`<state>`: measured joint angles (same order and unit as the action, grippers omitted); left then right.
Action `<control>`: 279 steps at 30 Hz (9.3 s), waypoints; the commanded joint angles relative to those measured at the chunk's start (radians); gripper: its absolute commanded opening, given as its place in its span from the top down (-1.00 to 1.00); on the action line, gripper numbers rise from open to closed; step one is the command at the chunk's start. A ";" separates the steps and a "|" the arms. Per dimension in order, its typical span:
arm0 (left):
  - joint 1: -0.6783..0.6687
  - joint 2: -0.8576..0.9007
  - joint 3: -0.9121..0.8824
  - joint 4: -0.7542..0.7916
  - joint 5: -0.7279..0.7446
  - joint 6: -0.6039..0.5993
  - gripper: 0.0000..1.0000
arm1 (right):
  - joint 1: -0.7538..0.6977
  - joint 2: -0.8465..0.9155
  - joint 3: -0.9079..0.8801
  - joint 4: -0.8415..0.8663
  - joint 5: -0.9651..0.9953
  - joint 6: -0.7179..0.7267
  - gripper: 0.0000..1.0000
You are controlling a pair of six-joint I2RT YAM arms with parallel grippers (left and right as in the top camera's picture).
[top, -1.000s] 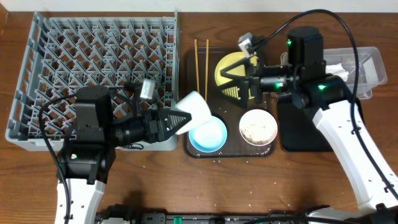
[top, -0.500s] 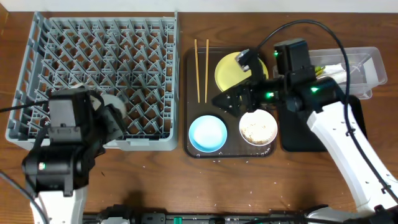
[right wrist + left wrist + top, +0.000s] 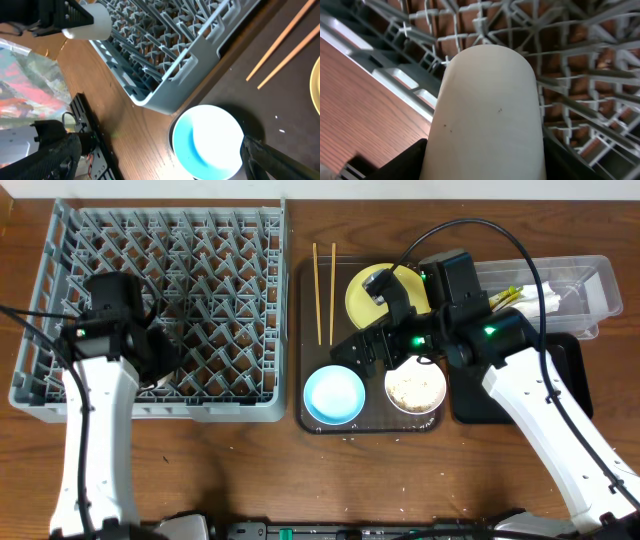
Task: Sort waste into correct bins and load items into the dishwasher
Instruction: 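Lower the white cup upside down into the gray dish rack, release, then grasp the pink bowl of rice with the right gripper, then tip the pink bowl over the black tray to dump the rice, then set the empty pink bowl back on the brown tray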
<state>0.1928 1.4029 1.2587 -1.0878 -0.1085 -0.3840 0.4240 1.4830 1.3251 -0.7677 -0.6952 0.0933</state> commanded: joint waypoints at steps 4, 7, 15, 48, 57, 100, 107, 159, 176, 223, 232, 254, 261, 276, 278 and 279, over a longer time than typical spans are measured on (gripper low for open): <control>0.100 0.076 0.006 -0.001 0.110 0.013 -0.01 | 0.011 -0.006 0.002 -0.019 0.042 -0.021 -0.99; 0.132 0.095 0.006 0.000 0.151 0.014 -0.01 | 0.011 -0.006 0.002 -0.020 0.044 -0.021 -0.98; 0.144 0.099 0.003 0.001 0.154 0.013 -0.22 | 0.011 -0.006 0.002 -0.014 0.044 -0.021 -0.98; 0.143 -0.088 0.014 -0.090 0.206 0.084 -0.44 | 0.016 -0.006 0.002 -0.030 0.108 -0.019 -0.99; 0.036 -0.110 0.014 -0.122 0.321 0.175 -0.36 | 0.029 -0.005 0.002 -0.027 0.188 0.089 -0.98; -0.164 -0.441 0.012 -0.007 0.448 0.146 -1.00 | 0.169 0.492 0.002 -0.246 0.776 0.477 0.98; -0.163 -0.441 0.012 -0.007 0.448 0.146 -1.00 | 0.046 0.326 0.002 -0.246 0.475 0.294 0.98; -0.164 -0.441 0.012 -0.007 0.448 0.146 -0.98 | -0.939 0.214 -0.291 -0.122 -0.544 -0.287 0.98; -0.164 -0.441 0.012 -0.007 0.448 0.146 -0.98 | -0.949 0.211 -0.291 -0.027 -0.499 -0.069 0.97; -0.164 -0.441 0.012 -0.007 0.448 0.146 -0.98 | -0.928 0.117 -0.291 -0.142 -0.690 -0.203 0.97; -0.164 -0.441 0.012 -0.007 0.448 0.146 -0.98 | -0.838 -0.087 -0.291 -0.154 -0.460 -0.169 0.97; -0.166 -0.441 0.012 -0.007 0.448 0.146 -0.98 | 0.198 -0.049 -0.292 -0.040 0.793 0.161 0.98; -0.229 -0.441 0.012 -0.007 0.448 0.146 -0.99 | 0.206 0.045 -0.292 -0.020 0.793 0.228 0.98; -0.230 -0.441 0.012 -0.007 0.448 0.146 -0.99 | 0.206 0.165 -0.292 0.018 0.784 0.251 0.97; -0.230 -0.441 0.012 -0.007 0.448 0.146 -0.99 | 0.206 0.169 -0.292 0.022 0.784 0.251 0.63; -0.230 -0.441 0.012 -0.007 0.448 0.146 -0.99 | 0.206 0.169 -0.292 0.024 0.784 0.251 0.50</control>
<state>-0.0341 0.9604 1.2591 -1.0950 0.3347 -0.2359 0.6147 1.6428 1.0309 -0.7498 0.0814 0.3302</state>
